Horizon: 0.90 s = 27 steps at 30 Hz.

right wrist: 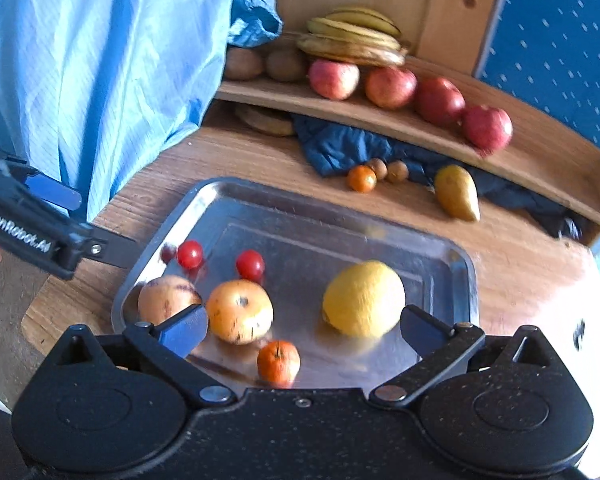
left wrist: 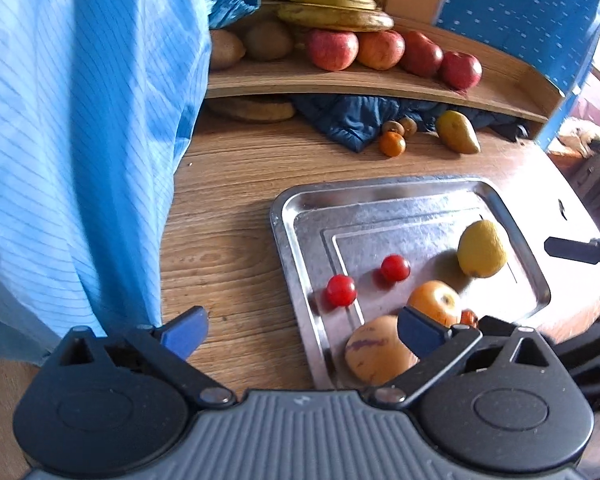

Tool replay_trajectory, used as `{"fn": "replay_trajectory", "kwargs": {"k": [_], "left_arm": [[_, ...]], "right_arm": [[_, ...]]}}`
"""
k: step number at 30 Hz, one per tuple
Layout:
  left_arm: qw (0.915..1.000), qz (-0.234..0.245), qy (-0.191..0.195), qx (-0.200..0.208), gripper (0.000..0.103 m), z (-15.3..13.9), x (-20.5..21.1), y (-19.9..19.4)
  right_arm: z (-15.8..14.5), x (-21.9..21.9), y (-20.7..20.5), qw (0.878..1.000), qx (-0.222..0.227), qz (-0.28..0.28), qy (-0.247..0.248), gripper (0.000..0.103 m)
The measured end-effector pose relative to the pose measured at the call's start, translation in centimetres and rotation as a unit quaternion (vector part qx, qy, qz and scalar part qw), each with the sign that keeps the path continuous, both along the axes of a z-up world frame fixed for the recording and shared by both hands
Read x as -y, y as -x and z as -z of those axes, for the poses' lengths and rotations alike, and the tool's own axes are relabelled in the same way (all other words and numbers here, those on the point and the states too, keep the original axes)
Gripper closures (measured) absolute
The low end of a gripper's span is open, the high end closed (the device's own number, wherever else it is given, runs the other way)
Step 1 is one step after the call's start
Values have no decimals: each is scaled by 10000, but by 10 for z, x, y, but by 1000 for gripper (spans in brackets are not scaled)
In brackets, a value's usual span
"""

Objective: Organize fruits
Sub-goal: 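Move both open tools back toward the fruit under the shelf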

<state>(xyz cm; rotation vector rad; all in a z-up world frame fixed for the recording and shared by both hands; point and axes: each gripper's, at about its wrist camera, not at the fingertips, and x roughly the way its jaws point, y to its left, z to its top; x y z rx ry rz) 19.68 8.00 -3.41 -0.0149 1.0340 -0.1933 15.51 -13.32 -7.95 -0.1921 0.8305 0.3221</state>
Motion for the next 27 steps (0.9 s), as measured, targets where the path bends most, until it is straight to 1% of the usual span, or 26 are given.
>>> {"fn": "replay_trajectory", "kwargs": {"k": [3,7,11,18,27], "left_arm": [[9995,288,-59,86,1,0,1,11],[9969,737,-194,185,1,2,7,27],[9938,1047,-329,161,1,6,17,37],[9928,1120,-408,123,1,8,33,37],[9933,1028,-503,131,1,4,51,14]], "right_arm": [[2,5,8,9998,-203,85,32,1],[8,8,14,9986,-434,178,232,1],[14,13,15,9975,-565,263,333,1],[23,23,10,9964,-703,322,345,1],[21,46,-17,9972,-632,332,236,1]]}}
